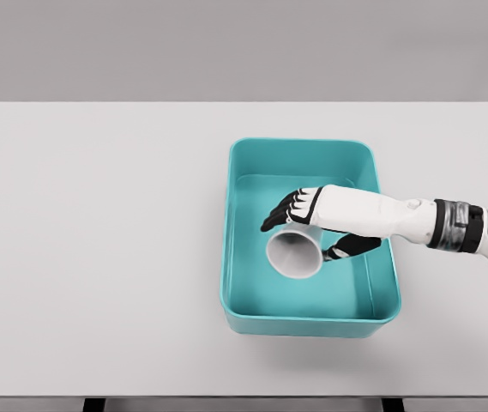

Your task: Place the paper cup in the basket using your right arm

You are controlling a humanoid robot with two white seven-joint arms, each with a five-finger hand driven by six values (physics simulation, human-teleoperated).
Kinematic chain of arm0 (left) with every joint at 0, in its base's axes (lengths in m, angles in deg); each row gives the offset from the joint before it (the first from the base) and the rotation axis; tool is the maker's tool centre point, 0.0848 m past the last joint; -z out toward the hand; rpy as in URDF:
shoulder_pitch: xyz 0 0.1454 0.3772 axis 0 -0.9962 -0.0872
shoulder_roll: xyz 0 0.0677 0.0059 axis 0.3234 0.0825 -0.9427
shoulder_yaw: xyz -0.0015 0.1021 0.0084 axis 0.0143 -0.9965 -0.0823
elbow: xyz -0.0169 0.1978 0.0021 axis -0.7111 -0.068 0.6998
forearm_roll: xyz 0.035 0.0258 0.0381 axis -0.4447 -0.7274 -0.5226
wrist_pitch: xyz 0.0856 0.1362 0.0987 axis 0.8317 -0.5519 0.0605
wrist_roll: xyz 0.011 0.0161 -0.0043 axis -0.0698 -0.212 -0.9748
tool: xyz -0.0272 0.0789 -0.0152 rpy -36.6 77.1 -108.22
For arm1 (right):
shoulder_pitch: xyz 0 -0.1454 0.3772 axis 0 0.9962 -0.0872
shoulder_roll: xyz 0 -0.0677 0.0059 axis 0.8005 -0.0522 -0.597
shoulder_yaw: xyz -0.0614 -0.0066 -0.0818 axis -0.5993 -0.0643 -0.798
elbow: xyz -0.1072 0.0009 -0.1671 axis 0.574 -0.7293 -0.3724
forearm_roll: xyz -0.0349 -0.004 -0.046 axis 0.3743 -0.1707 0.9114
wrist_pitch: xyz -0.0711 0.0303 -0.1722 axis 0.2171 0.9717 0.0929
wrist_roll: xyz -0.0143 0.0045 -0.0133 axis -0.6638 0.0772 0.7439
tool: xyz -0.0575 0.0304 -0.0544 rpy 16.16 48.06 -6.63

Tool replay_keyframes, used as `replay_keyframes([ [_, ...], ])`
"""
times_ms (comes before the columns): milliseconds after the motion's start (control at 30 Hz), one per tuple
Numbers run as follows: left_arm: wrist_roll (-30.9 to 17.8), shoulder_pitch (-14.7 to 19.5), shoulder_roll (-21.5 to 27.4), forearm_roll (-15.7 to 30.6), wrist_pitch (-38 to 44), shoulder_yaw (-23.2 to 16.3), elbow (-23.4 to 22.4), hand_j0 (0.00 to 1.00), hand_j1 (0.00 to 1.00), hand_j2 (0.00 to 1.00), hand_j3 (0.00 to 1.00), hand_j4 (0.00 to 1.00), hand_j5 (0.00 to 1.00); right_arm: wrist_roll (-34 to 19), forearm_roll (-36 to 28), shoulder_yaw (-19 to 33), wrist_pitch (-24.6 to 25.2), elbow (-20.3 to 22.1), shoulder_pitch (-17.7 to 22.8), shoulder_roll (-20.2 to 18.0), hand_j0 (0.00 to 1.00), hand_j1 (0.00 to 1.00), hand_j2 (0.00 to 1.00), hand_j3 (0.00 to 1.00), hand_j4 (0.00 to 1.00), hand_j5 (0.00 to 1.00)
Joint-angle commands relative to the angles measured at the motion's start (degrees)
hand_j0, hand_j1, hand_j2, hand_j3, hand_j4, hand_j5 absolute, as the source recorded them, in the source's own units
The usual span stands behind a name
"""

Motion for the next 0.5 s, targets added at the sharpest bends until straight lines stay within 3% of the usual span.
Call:
replay_keyframes([
  [0,-0.01,0.0,0.0,0.0,0.06,0.0,0.0,1.0,1.0,1.0,1.0,1.0,1.0,0.03,-0.38,0.0,0.11,0.05,0.0,-0.12,0.95,0.95,0.95,0.95,0.95,0.95],
  [367,-0.01,0.0,0.0,0.0,-0.03,0.0,0.0,1.0,1.0,1.0,1.0,1.0,1.0,0.03,-1.96,0.97,0.37,0.75,-2.81,-1.35,0.98,0.98,0.98,0.98,0.98,0.98],
  [467,-0.01,0.0,0.0,0.0,-0.03,0.0,0.0,1.0,1.0,1.0,1.0,1.0,1.0,0.03,-9.86,7.2,0.81,0.75,-1.93,-1.26,0.99,0.99,0.99,0.99,0.99,0.99],
])
